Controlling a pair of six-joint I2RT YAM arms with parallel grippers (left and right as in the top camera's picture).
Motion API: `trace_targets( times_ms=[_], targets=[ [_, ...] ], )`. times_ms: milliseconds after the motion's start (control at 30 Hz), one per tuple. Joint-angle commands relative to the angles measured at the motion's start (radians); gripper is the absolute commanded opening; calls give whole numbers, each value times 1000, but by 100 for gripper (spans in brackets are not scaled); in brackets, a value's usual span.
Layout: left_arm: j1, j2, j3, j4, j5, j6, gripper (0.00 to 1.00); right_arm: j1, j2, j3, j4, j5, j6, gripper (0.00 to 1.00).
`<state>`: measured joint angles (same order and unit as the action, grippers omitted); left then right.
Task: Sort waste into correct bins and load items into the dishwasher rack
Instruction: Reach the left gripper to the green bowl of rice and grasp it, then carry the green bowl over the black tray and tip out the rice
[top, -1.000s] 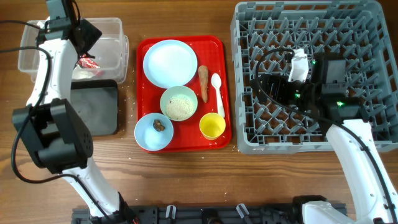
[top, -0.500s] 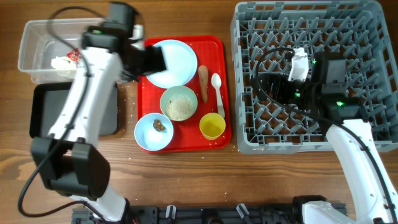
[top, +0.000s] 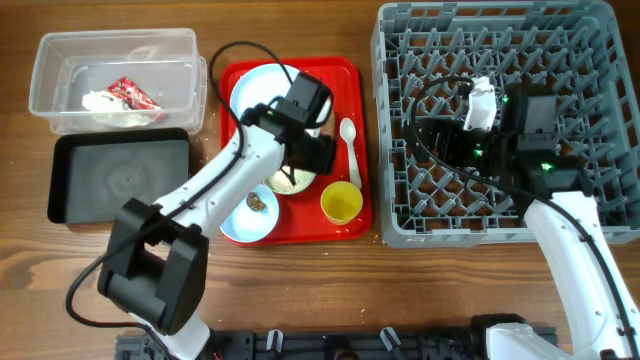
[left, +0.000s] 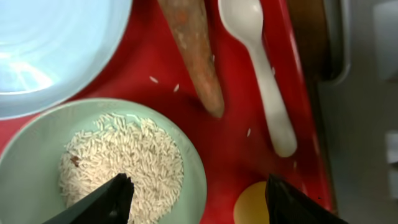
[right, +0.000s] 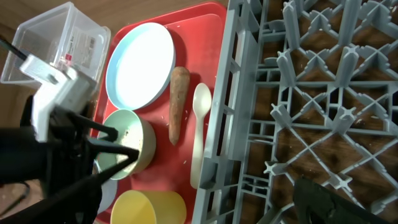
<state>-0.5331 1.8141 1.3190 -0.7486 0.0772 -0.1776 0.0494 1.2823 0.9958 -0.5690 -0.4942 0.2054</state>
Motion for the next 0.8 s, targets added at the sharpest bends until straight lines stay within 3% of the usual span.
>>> trace_targets(
  times_ms=[0,167,333,467,633,667,700,767],
  targets=[
    [-15,6,-60,39,-15,70,68,2,8,23,0,-16,8,100],
    [-15,8,-129,114,-16,71,61,2,8,23,0,-16,8,100],
    [-15,24,-161,145,-15,93,48,2,8,23,5,-16,9,100],
    [-15,40,-185,186,-19,93,45,2,8,23,3,-16,8,100],
    [-15,49,-188,201,-19,92,25,2,8,23,5,-16,8,100],
    [-15,49,-188,204,-19,92,19,2,8,23,6,-16,8,100],
    [-15,49,-188,208,-19,92,6,2,8,23,6,-16,8,100],
    [-15,48,-186,215,-19,92,4,2,8,23,6,-16,8,100]
  ],
)
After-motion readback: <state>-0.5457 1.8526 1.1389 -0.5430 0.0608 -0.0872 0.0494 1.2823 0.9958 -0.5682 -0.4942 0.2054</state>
